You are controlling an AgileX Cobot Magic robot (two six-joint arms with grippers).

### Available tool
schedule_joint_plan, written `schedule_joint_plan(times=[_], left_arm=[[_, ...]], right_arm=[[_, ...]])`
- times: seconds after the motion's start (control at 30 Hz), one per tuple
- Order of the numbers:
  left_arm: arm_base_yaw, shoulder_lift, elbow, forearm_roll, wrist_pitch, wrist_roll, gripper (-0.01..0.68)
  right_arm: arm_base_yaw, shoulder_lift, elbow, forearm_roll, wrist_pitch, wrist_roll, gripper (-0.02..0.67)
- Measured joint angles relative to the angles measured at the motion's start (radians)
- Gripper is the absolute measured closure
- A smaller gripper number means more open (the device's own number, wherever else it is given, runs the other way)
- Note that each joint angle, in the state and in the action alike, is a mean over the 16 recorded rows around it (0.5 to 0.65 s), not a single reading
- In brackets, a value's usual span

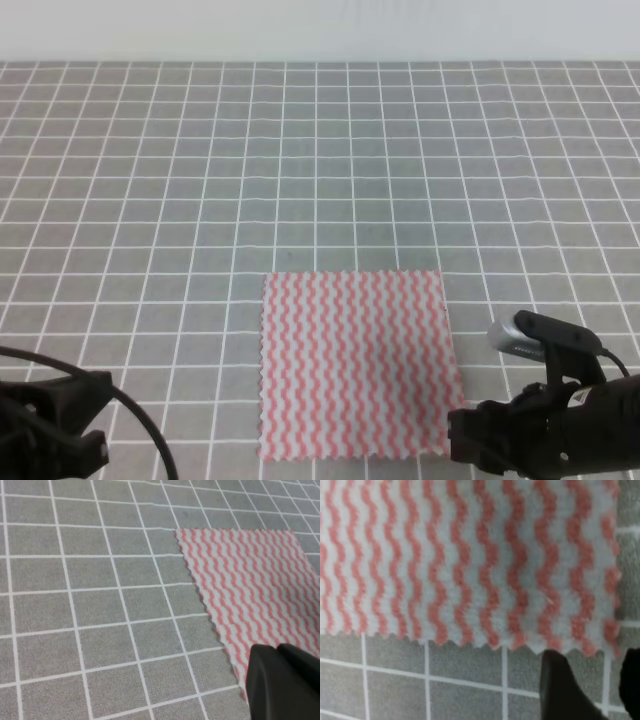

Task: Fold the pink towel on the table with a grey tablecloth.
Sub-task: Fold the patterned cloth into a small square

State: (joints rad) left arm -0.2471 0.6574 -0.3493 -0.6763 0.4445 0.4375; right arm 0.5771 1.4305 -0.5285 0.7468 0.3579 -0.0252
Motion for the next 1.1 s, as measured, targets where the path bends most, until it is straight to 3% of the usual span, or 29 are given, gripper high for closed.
schedule_joint_plan(times=[1.1], left_arm=[[0.000, 0.000, 0.000, -0.038, 0.004, 0.027, 0.675]], right_arm=[[0.000, 0.037, -0.028, 0.002, -0.017, -0.010, 0.402]])
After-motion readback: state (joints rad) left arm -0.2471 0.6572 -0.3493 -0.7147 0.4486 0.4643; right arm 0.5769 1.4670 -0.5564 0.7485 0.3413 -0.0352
